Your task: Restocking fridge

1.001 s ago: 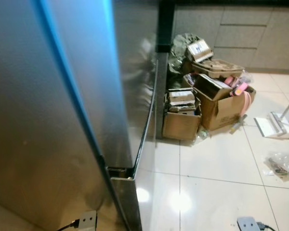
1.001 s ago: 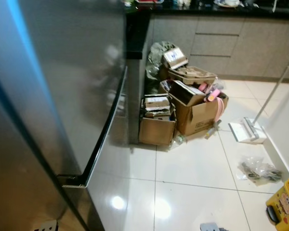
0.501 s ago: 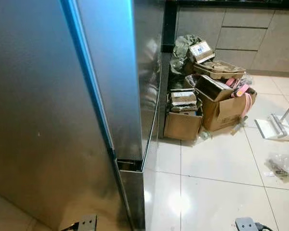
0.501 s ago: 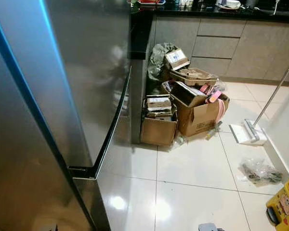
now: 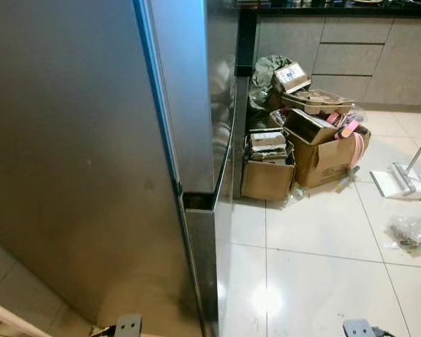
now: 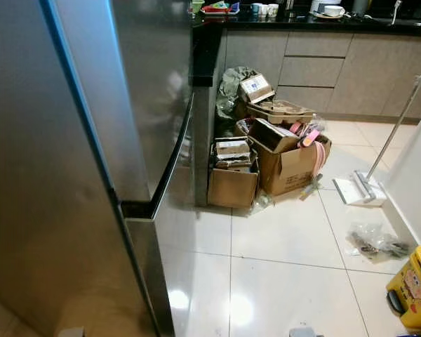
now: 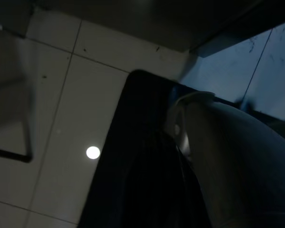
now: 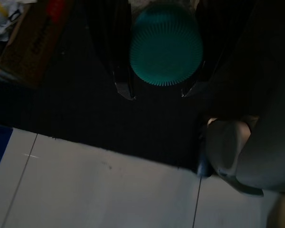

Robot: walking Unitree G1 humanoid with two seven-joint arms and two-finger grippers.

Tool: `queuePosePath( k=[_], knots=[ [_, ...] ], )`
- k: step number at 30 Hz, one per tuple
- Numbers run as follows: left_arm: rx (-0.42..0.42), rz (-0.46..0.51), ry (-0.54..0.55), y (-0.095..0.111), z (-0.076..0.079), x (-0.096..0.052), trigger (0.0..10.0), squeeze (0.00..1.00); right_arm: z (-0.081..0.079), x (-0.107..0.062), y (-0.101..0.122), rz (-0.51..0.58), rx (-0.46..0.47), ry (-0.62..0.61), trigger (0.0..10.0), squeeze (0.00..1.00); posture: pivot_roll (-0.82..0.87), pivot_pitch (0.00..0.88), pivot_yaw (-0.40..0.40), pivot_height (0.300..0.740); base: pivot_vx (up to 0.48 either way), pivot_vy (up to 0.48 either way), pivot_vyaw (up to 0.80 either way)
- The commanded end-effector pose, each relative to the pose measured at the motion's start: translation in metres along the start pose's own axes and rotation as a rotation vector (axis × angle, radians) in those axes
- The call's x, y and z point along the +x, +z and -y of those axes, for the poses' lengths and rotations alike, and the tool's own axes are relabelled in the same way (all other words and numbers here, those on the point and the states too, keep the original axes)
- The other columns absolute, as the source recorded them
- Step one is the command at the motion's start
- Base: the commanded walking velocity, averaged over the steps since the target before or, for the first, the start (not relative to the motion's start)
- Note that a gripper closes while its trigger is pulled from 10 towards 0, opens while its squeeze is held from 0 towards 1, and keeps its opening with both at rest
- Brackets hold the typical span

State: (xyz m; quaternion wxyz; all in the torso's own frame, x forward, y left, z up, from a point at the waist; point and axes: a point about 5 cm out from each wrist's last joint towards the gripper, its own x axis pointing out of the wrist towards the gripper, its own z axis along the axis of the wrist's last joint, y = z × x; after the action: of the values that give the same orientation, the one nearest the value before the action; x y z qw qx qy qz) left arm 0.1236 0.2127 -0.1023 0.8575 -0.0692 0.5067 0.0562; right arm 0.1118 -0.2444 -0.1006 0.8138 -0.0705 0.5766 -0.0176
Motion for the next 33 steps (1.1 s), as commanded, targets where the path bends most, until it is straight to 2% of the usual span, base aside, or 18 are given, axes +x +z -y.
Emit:
queuePosePath(
  k=[1,17,24,33],
  knots=[
    [0.007,-0.035,-0.003,-0.0092,0.0018,-0.0011,10.0,0.00,0.0041,0.0000,0.0088,0.025,-0.011,-0.009,10.0,0.00,-0.05,0.000,-0.028,0.740,-0.345,0.000,0.00],
    [-0.001,-0.034,-0.036,-0.0095,0.0035,-0.0012,10.0,0.00,0.0039,0.0001,0.0102,0.029,-0.008,-0.009,10.0,0.00,-0.05,0.000,-0.029,0.740,-0.039,0.000,0.00],
    [-0.005,-0.035,-0.037,-0.0091,0.0022,-0.0013,10.0,0.00,0.0034,0.0001,0.0111,0.029,-0.021,0.001,10.0,0.00,-0.06,0.000,-0.028,0.740,0.000,-0.393,0.00],
    [-0.009,-0.037,-0.042,-0.0094,0.0024,-0.0014,10.0,0.00,-0.0010,0.0004,0.0112,0.030,-0.038,0.048,10.0,0.00,-0.06,0.000,-0.025,0.740,0.000,-0.465,0.74]
  ],
)
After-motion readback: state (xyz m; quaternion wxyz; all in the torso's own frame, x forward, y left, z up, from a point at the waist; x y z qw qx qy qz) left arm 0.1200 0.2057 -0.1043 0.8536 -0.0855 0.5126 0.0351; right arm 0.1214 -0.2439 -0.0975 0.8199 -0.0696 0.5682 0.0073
